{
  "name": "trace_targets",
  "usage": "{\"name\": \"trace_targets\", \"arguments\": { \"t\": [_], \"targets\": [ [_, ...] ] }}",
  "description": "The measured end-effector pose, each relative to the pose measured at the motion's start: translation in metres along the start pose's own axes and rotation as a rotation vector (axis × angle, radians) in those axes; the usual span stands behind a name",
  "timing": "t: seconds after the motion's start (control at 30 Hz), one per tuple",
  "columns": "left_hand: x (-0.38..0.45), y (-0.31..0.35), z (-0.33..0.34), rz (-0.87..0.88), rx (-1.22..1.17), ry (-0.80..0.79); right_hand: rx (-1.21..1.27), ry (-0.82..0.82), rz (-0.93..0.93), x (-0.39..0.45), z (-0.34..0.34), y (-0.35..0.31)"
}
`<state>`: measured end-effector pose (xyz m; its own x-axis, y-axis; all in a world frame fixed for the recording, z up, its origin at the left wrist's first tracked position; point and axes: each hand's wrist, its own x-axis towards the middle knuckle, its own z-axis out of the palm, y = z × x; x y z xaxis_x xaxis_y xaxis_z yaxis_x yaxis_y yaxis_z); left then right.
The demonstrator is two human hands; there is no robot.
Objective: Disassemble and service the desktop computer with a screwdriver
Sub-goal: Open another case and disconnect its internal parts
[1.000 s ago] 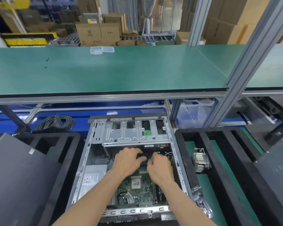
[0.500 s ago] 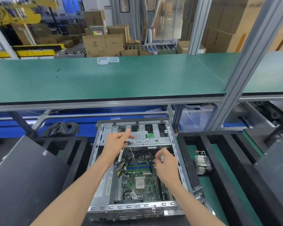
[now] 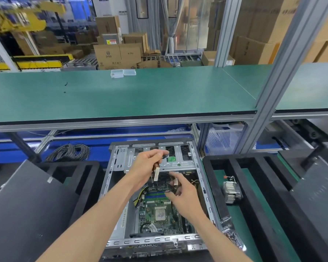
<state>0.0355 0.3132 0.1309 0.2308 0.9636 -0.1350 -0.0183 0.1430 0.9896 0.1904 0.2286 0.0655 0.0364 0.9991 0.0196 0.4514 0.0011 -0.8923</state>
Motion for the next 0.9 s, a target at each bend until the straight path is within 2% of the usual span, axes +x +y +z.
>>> {"name": "trace_targets", "arguments": {
  "t": [0.07, 0.17, 0.23, 0.3, 0.5, 0.63, 0.9],
  "targets": [
    [0.001, -0.001, 0.002, -0.013, 0.011, -0.025, -0.013, -0.005, -0.044, 0.001, 0.002, 0.001],
    [0.004, 0.000, -0.001, -0.044, -0.039, -0.026, -0.244, -0.015, -0.157, -0.002, 0.004, -0.001],
    [0.005, 0.000, -0.006, -0.062, -0.099, 0.007, -0.404, 0.041, -0.170, -0.005, 0.004, -0.002],
    [0.003, -0.001, -0.012, -0.082, -0.144, 0.043, -0.438, 0.118, -0.136, -0.005, 0.002, -0.003],
    [0.002, -0.018, -0.017, -0.163, 0.031, 0.180, -0.053, 0.156, -0.044, 0.001, -0.005, -0.008],
    [0.000, -0.028, -0.019, -0.185, 0.148, 0.181, 0.084, 0.215, 0.018, 0.008, -0.017, -0.019],
    [-0.001, -0.026, 0.012, -0.180, 0.496, -0.040, 0.215, 0.402, 0.052, 0.008, -0.066, -0.031]
  ]
}}
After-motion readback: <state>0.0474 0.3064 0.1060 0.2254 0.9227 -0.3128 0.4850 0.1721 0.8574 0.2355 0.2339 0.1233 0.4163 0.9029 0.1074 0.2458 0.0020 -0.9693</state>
